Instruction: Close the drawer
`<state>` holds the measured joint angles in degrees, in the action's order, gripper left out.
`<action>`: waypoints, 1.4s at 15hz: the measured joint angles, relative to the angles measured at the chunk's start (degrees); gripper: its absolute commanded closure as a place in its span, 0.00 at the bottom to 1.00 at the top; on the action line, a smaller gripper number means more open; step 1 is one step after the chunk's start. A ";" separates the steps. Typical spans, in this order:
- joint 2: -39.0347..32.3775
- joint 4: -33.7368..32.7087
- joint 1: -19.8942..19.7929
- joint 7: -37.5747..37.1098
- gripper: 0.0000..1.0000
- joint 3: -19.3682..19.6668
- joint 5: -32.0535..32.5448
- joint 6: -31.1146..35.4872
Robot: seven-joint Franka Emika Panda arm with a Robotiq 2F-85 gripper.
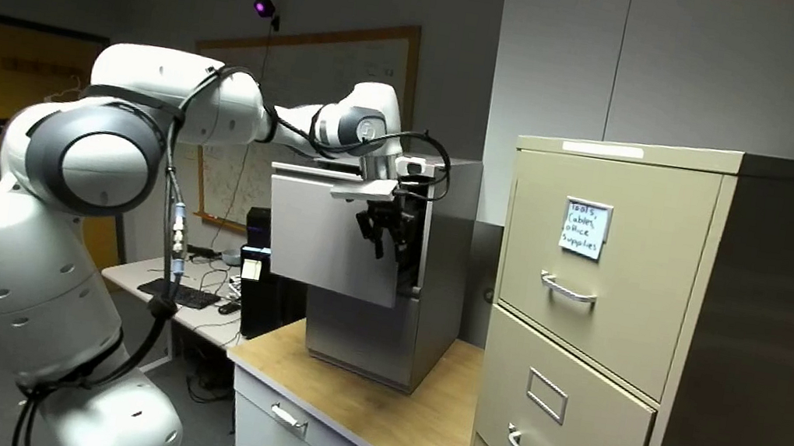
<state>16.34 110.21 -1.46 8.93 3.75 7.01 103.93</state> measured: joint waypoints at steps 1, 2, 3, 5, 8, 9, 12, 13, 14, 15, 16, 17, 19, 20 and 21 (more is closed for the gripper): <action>0.54 -0.02 0.02 -2.20 0.87 -0.75 0.08 2.39; 1.08 -0.01 0.03 -4.67 0.93 -1.48 0.09 4.59; 1.61 -0.02 0.06 -7.61 0.99 -2.19 -0.09 6.26; 2.57 0.00 0.14 -13.90 1.00 -3.55 -0.56 8.75; 4.11 0.87 -0.05 -22.27 1.00 -5.18 -0.46 11.87; 4.71 1.47 -0.24 -24.50 1.00 -5.63 -0.34 13.66; 6.26 3.47 -0.82 -29.78 1.00 -6.77 0.20 20.40; 6.68 4.07 -1.11 -31.23 1.00 -7.11 0.21 22.92; 7.04 4.66 -1.41 -32.56 1.00 -7.40 0.21 25.58; 7.34 5.18 -1.77 -33.79 1.00 -7.69 0.21 28.33; 7.49 5.49 -2.12 -34.87 1.00 -7.93 0.21 31.57; 7.48 5.63 -2.37 -35.68 1.00 -8.07 0.15 34.19; 7.32 6.60 -2.76 -36.51 1.00 -8.28 -0.14 36.96; 7.12 6.91 -2.85 -36.60 1.00 -8.30 -0.41 38.15; 6.84 7.03 -2.91 -36.60 1.00 -8.29 -0.93 39.12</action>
<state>23.18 117.24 -4.36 -27.66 -4.54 6.08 143.05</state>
